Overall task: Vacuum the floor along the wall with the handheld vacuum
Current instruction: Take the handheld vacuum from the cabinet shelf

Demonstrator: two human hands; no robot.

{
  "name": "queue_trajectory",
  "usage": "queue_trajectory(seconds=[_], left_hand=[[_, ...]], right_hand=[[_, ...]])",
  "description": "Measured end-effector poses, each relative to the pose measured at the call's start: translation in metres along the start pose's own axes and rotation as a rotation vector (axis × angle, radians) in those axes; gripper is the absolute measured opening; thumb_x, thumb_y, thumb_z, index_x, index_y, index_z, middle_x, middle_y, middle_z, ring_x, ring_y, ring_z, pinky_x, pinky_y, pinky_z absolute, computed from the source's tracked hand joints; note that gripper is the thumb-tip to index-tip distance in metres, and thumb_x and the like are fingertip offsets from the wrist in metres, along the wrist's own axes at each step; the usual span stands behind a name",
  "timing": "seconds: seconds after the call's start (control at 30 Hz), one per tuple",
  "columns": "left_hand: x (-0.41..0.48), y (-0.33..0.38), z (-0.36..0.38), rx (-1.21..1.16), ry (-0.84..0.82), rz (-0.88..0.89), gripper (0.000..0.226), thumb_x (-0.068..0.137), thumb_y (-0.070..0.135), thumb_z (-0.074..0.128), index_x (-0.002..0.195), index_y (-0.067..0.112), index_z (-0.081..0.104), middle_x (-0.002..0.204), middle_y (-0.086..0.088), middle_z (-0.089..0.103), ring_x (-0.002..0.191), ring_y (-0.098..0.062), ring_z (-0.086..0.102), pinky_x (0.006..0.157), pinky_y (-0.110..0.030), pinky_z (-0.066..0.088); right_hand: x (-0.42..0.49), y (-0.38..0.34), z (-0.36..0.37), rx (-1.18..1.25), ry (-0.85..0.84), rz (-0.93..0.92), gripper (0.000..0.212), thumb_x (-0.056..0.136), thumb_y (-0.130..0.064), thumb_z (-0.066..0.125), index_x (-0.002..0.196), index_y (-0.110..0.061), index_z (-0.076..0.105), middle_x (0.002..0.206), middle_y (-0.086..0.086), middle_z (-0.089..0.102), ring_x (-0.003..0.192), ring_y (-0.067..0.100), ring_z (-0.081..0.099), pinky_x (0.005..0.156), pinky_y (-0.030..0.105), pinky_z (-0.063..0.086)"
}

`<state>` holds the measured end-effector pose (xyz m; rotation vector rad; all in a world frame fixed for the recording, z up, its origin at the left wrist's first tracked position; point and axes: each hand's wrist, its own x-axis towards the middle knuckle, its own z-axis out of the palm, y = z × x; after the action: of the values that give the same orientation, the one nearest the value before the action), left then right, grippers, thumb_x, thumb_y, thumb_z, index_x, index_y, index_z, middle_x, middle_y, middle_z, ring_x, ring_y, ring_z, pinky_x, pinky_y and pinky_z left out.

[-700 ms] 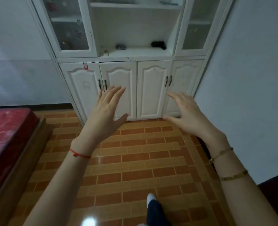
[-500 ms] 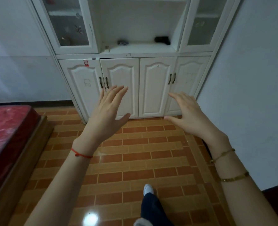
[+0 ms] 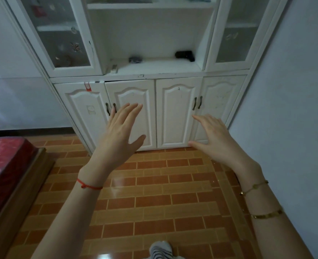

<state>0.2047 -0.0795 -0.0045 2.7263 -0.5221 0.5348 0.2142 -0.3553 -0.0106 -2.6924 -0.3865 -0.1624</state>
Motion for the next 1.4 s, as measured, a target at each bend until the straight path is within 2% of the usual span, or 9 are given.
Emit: queue_trajectory(seconds=[0.1,0.23,0.33,0.5,0.9,1.07,1.4], left_hand=[[0.028,-0.002,0.013,0.006,0.015,-0.012,0.078,0.089,0.031,0.063,0.154,0.017,0.022,0.160,-0.004,0.028,0.151,-0.021,0.015,0.124,-0.049,0.008],[0.056,-0.006,0.027,0.014,0.019,-0.040,0.077,0.089,0.031,0.063,0.154,0.018,0.022,0.160,-0.004,0.027,0.152,-0.021,0.014,0.125,-0.046,0.005],[0.072,-0.012,0.037,0.017,0.009,-0.047,0.077,0.090,0.034,0.059,0.154,0.019,0.021,0.160,-0.003,0.027,0.152,-0.021,0.014,0.125,-0.047,0.006],[0.100,-0.022,0.054,0.015,0.006,-0.052,0.076,0.090,0.033,0.061,0.154,0.018,0.022,0.160,-0.004,0.027,0.152,-0.021,0.014,0.124,-0.049,0.008],[0.209,-0.082,0.107,-0.005,-0.010,-0.004,0.077,0.089,0.028,0.065,0.153,0.016,0.024,0.158,-0.007,0.031,0.151,-0.023,0.018,0.123,-0.053,0.012],[0.275,-0.120,0.122,-0.010,0.000,0.003,0.075,0.089,0.030,0.063,0.152,0.016,0.026,0.158,-0.006,0.031,0.151,-0.023,0.018,0.123,-0.052,0.011],[0.385,-0.180,0.154,-0.064,-0.007,0.041,0.073,0.090,0.029,0.063,0.152,0.015,0.027,0.157,-0.007,0.033,0.151,-0.023,0.019,0.123,-0.052,0.010]], right_hand=[[0.026,0.022,-0.001,0.016,-0.009,-0.014,0.078,0.089,-0.048,0.060,0.152,-0.025,0.021,0.157,0.001,0.027,0.147,0.019,0.016,0.121,0.041,0.010],[0.059,0.043,0.003,0.020,-0.007,-0.051,0.077,0.089,-0.049,0.059,0.152,-0.024,0.022,0.156,0.000,0.029,0.146,0.018,0.020,0.116,0.030,0.002],[0.080,0.055,0.007,0.016,-0.021,-0.071,0.078,0.088,-0.050,0.059,0.151,-0.023,0.023,0.154,0.001,0.032,0.144,0.019,0.023,0.113,0.027,0.004],[0.114,0.069,0.012,0.019,-0.046,-0.057,0.078,0.088,-0.048,0.060,0.152,-0.023,0.023,0.156,0.002,0.029,0.145,0.020,0.020,0.118,0.036,0.012],[0.231,0.109,0.033,0.007,-0.064,-0.019,0.076,0.089,-0.048,0.060,0.151,-0.022,0.024,0.154,0.003,0.032,0.144,0.020,0.023,0.117,0.032,0.009],[0.305,0.124,0.030,0.013,-0.042,-0.007,0.076,0.088,-0.048,0.061,0.150,-0.021,0.027,0.149,0.004,0.038,0.139,0.021,0.031,0.118,0.042,0.019],[0.424,0.151,0.034,0.034,0.009,0.035,0.072,0.089,-0.044,0.063,0.148,-0.021,0.029,0.148,0.004,0.040,0.138,0.021,0.031,0.118,0.046,0.019]])
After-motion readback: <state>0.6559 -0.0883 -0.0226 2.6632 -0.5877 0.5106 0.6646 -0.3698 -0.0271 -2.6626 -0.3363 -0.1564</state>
